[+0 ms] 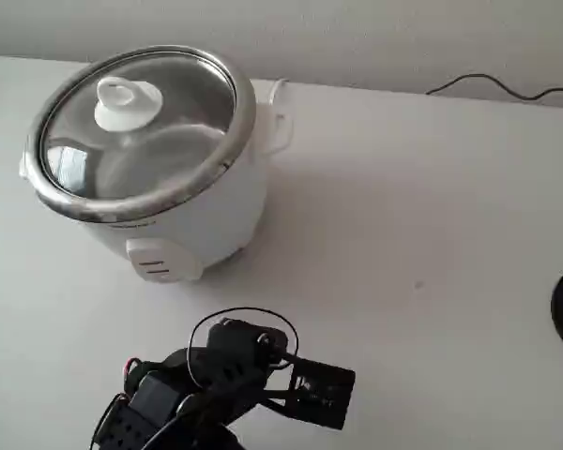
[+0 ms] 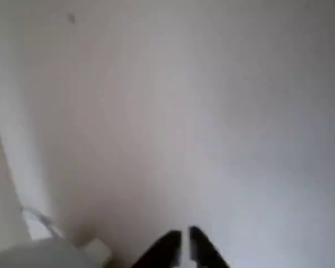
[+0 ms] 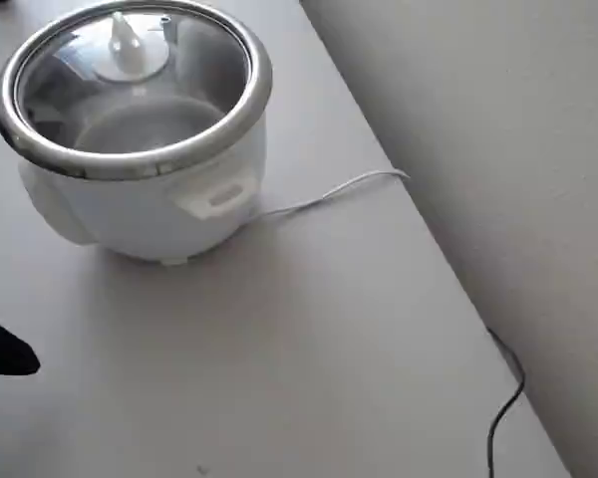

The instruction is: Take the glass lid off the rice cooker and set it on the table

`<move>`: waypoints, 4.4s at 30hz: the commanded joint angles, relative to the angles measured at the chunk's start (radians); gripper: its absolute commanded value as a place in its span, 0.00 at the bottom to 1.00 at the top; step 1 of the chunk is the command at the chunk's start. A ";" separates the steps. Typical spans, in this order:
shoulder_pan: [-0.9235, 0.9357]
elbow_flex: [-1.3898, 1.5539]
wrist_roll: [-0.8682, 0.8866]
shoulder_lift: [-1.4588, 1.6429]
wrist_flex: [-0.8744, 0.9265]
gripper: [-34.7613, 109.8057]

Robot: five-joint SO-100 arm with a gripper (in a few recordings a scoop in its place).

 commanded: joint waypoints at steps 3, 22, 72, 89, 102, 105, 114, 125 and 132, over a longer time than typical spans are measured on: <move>0.014 -0.005 -0.006 0.008 0.002 0.26; 0.014 -0.005 -0.006 0.008 0.002 0.26; -0.413 -0.057 -0.285 0.012 -0.021 0.27; -0.486 -0.571 -0.230 -0.495 0.054 0.28; -0.328 -1.738 -0.268 -0.937 0.709 0.32; -0.434 -1.881 -0.221 -1.060 0.690 0.32; -0.657 -1.899 -0.063 -1.252 0.318 0.36; -0.678 -1.905 0.031 -1.382 0.034 0.37; -0.703 -2.003 0.087 -1.488 -0.005 0.37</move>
